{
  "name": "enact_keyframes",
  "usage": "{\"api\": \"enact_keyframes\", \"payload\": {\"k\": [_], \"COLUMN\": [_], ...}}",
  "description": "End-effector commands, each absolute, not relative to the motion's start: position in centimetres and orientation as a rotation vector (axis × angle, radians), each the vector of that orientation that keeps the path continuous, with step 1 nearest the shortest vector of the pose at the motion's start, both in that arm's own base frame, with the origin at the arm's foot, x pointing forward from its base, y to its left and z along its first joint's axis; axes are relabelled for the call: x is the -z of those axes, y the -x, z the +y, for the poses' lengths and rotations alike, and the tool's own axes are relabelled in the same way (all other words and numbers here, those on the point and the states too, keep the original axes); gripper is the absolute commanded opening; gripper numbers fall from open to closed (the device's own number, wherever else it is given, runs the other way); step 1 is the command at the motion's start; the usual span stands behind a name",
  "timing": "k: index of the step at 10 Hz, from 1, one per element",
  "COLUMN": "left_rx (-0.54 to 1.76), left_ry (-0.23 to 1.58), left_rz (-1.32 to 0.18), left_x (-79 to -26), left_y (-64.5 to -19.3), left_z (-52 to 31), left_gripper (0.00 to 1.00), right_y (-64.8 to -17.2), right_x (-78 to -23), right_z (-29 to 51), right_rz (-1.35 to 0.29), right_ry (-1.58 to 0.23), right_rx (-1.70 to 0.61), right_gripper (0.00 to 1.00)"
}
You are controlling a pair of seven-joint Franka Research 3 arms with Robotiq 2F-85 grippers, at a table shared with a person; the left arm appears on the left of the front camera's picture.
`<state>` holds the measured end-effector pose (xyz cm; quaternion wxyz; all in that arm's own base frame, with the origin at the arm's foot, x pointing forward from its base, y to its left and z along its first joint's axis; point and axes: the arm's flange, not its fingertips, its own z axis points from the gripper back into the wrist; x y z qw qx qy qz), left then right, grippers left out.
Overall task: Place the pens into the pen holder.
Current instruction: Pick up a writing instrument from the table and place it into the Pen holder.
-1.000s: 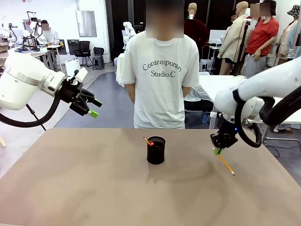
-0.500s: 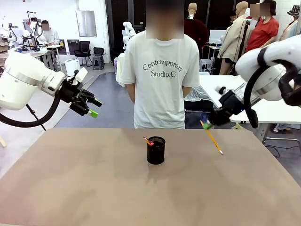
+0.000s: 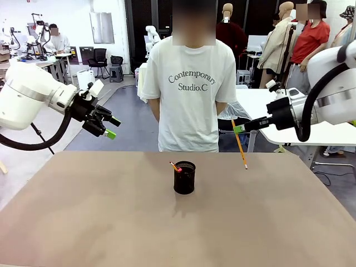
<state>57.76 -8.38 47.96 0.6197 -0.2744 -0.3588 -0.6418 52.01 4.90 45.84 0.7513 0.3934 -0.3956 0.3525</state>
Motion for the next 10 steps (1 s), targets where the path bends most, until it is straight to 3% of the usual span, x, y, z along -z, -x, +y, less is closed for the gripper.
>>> {"api": "enact_keyframes", "payload": {"k": [1, 7, 10], "left_rx": [1.478, 1.478, 1.478], "left_ry": [0.627, 0.627, 0.627], "left_rz": [-0.825, -0.825, -0.825], "left_x": [-48.1, -48.1, -48.1], "left_y": [-57.7, -57.7, -57.7], "left_z": [-8.3, -8.3, -8.3], "left_gripper": [1.0, 1.0, 1.0], "right_y": [-52.9, -52.2, -56.2], "right_x": [-45.6, -44.6, -43.9], "right_z": [4.9, 4.7, 7.7], "right_rz": [-0.773, -0.788, -0.928], "right_ry": [-0.849, -0.854, -1.021], "right_rx": [-0.738, -0.748, -0.897], "right_gripper": [0.0, 0.0, 0.0]}}
